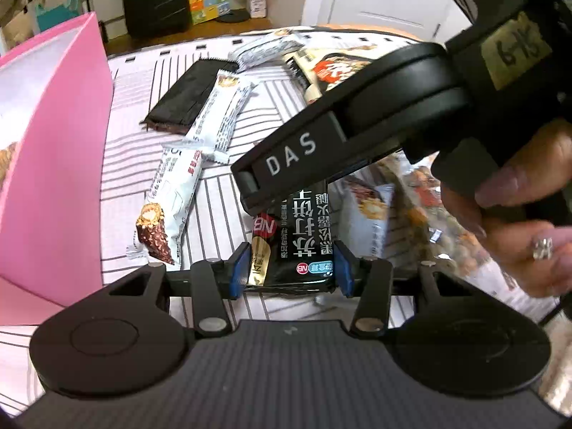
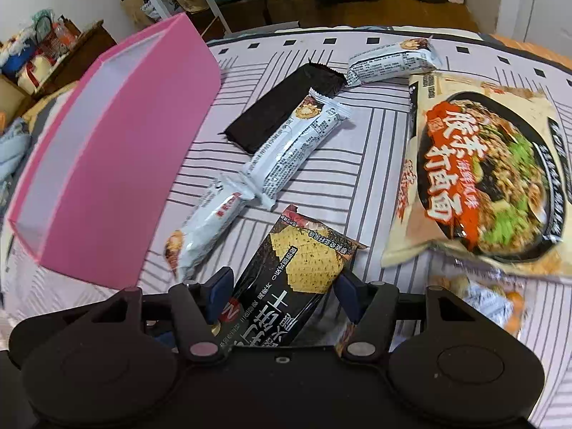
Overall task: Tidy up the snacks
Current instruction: 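Lift the second cracker packet with both grippers toward the pink box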
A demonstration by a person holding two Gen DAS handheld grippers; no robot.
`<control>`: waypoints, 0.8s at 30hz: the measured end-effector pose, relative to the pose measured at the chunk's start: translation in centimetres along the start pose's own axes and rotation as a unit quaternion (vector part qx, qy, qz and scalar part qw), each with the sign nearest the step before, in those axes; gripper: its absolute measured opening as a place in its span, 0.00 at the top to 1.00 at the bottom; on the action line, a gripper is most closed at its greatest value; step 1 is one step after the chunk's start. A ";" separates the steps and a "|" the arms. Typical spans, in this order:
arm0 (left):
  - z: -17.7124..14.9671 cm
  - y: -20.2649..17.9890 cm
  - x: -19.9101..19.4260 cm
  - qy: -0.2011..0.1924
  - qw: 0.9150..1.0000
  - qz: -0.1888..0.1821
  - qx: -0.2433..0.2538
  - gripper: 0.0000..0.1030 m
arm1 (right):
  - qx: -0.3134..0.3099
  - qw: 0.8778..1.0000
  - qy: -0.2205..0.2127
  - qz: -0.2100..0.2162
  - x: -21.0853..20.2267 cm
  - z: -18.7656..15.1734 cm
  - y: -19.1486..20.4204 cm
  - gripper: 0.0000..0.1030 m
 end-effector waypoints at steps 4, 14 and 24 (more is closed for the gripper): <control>0.9 -0.5 -1.8 -0.006 1.000 -0.005 0.023 0.55 | 0.010 1.000 -0.011 0.008 -2.6 -0.4 0.6 0.34; 2.2 -1.5 -8.7 -0.040 0.997 0.010 0.065 0.55 | -0.010 0.997 -0.056 0.043 -9.1 -1.7 4.7 0.40; 2.3 -0.6 -15.3 -0.071 0.994 0.041 0.072 0.55 | -0.036 0.994 -0.087 0.064 -12.7 -1.1 9.8 0.42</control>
Point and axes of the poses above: each gripper's, at about its wrist camera, not at the fingertips, and x roughly the way its jaws point, y to its left, z to its top, the point moved 3 cm from there along x, roughly the way its jaws point, and after that the axes turned 5 degrees about -y, right-handed, at the moved point
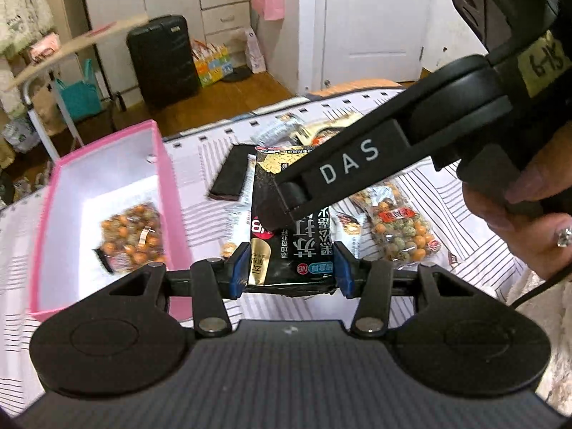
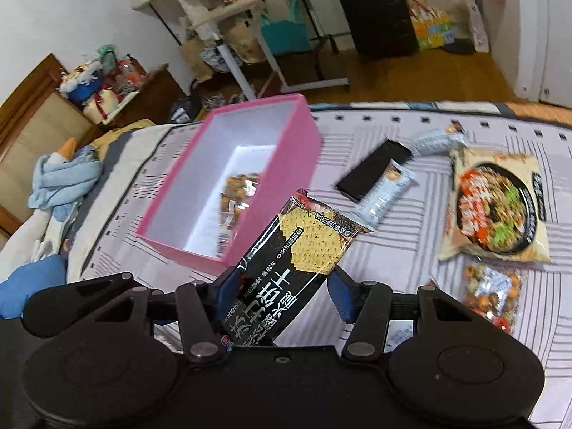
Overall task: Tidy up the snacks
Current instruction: 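Lift the second cracker packet with both grippers toward the pink box, then open both grippers to drop the cracker packet into the pink box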
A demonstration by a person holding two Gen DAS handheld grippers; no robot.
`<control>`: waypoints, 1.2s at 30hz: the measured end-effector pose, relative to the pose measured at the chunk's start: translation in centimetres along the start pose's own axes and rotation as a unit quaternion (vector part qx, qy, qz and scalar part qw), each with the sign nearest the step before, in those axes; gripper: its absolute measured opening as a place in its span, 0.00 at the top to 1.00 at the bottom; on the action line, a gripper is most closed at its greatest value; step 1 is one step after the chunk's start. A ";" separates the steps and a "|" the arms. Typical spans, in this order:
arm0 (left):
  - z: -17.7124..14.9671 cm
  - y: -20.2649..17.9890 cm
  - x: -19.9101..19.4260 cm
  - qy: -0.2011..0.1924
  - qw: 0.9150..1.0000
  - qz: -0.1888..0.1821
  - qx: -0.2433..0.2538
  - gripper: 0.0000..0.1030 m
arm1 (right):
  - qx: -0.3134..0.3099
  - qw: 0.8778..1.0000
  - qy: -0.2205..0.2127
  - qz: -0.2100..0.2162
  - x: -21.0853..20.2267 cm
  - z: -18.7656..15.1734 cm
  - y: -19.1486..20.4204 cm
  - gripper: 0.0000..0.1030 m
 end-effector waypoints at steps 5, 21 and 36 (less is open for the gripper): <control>0.6 2.6 -2.4 -0.024 0.999 0.024 -0.009 0.55 | -0.031 0.999 -0.010 0.019 0.8 2.1 3.4 0.42; -1.8 17.7 -0.6 -0.040 0.988 0.123 -0.083 0.55 | -0.082 0.991 -0.001 0.102 15.1 6.9 10.4 0.50; -4.8 22.3 6.2 0.031 0.985 0.120 -0.117 0.51 | -0.061 0.994 0.047 0.084 22.0 5.4 9.9 0.46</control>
Point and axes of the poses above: each gripper's, at about its wrist camera, not at the fingertips, and x roughly the way its jaws point, y to its left, z to its top, the point moved 3 cm from there along x, roughly the way its jaws point, and after that the axes turned 5 degrees about -y, right-handed, at the moved point
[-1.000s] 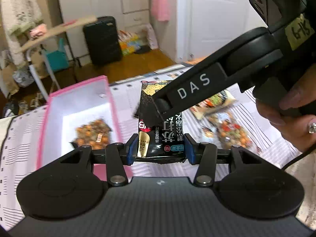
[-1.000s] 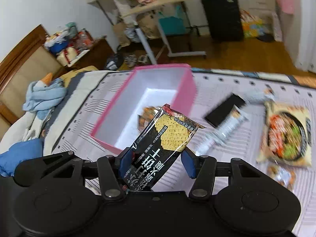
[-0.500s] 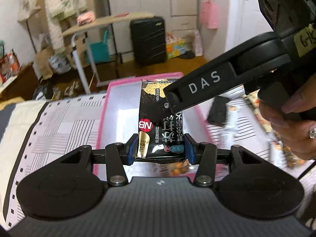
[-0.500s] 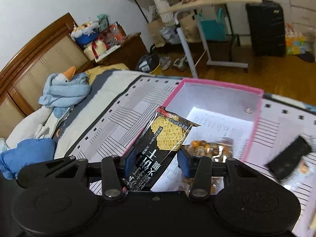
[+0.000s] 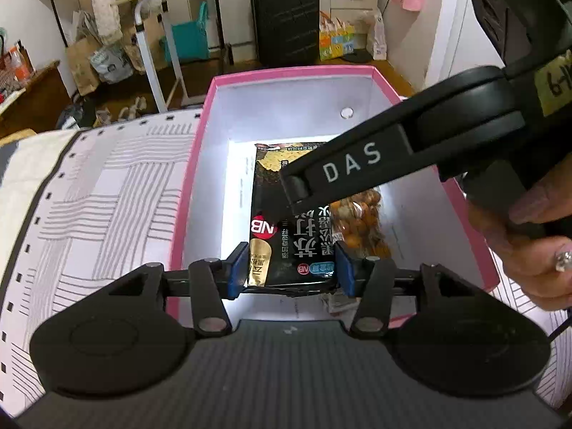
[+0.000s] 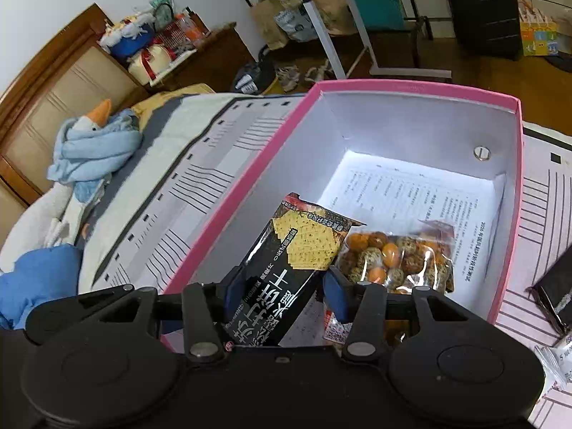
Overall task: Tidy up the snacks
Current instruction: 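Open both grippers to drop the cracker packet into the pink box, then grip the white-wrapped snack bar with the left gripper while the right gripper grips it too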
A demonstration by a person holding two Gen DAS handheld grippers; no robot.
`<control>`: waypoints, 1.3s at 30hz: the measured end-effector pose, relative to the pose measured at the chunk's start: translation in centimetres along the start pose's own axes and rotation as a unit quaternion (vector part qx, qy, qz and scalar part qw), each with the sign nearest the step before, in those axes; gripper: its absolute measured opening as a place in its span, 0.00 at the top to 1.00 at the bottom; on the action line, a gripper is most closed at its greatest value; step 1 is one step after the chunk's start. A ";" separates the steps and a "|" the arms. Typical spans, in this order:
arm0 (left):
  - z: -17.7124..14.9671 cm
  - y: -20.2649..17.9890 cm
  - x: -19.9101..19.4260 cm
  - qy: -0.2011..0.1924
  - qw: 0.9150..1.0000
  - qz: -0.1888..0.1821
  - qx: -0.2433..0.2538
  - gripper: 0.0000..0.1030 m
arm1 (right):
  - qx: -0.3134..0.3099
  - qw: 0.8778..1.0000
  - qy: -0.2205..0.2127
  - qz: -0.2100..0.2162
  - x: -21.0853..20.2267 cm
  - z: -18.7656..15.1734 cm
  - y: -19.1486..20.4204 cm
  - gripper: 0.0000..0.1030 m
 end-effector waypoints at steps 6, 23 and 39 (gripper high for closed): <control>0.3 0.2 -1.0 -0.002 1.000 0.003 -0.012 0.44 | -0.023 0.999 -0.018 -0.031 -2.6 0.3 0.5 0.37; 3.5 -6.8 -12.1 -0.075 0.996 -0.035 0.042 0.33 | -0.070 0.991 -0.062 -0.094 -19.7 -2.1 -0.8 0.35; 4.9 -20.7 -9.4 -0.057 0.985 -0.095 0.134 0.42 | 0.053 0.995 -0.008 -0.079 -26.0 -10.5 -14.8 0.44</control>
Point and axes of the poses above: each gripper's, at about its wrist camera, not at the fingertips, and x roughly the way its jaws point, y to its left, z to its top, the point moved 3 cm from there along x, roughly the way its jaws point, and after that the axes turned 5 degrees about -y, right-handed, at the moved point
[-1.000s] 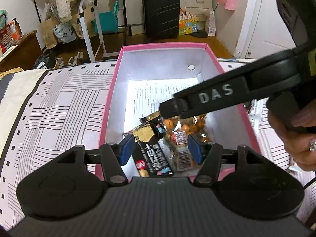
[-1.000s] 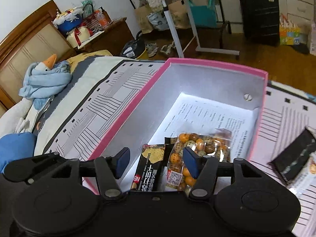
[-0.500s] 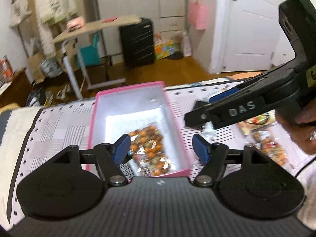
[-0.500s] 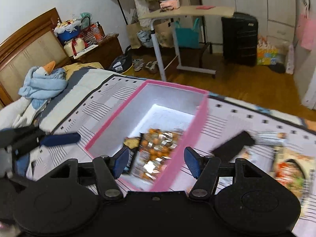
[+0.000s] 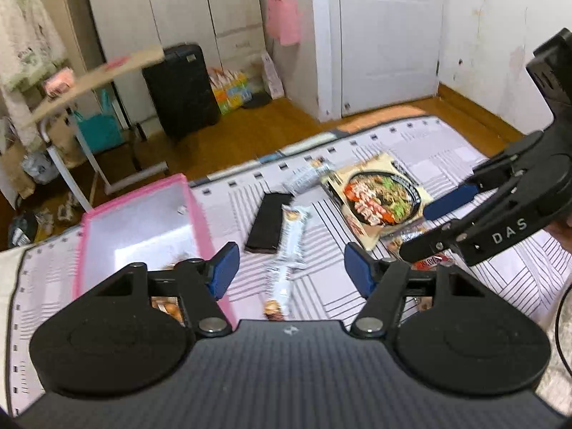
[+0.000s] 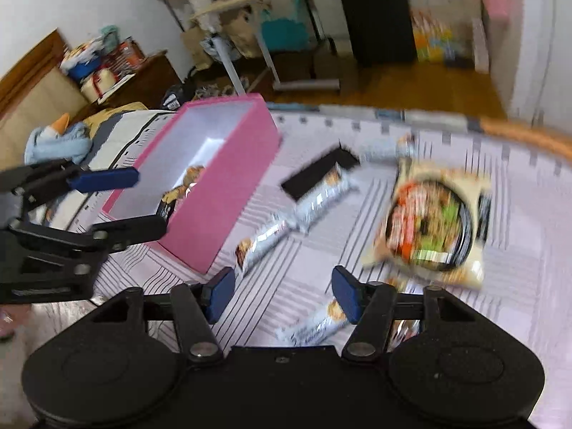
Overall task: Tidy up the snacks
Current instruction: 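Grip the white-wrapped snack bar with the left gripper while the right gripper grips it too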
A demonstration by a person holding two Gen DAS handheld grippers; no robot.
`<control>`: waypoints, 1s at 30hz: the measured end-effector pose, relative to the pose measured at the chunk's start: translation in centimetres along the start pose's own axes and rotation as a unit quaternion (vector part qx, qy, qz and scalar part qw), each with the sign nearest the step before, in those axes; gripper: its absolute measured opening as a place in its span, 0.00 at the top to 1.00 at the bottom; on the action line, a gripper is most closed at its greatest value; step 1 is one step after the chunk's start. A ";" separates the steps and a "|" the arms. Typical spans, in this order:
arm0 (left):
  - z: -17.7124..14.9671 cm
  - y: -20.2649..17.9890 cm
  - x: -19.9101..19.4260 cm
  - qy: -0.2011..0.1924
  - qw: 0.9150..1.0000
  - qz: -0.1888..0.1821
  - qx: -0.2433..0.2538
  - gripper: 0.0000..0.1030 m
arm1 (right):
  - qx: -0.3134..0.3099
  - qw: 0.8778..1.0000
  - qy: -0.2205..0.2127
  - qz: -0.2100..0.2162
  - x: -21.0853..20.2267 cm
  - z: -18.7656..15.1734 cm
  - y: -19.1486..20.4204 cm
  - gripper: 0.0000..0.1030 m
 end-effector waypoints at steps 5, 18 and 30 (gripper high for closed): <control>-1.8 -0.5 6.7 0.055 0.995 -0.017 -0.081 0.55 | 0.077 0.996 0.039 0.008 4.5 -2.2 -3.1 0.49; -8.5 0.2 15.5 0.124 0.989 0.052 -0.057 0.60 | 0.094 0.990 0.093 -0.050 11.5 -5.5 -2.4 0.52; -8.9 1.5 16.4 0.110 0.987 0.097 -0.068 0.76 | -0.117 0.987 0.034 -0.107 11.8 -4.5 0.6 0.61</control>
Point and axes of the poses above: each gripper's, at about its wrist camera, not at the fingertips, and x roughly the way its jaws point, y to its left, z to its top, the point moved 3 cm from there along x, roughly the way its jaws point, and after that the axes turned 5 degrees about -y, right-handed, at the moved point
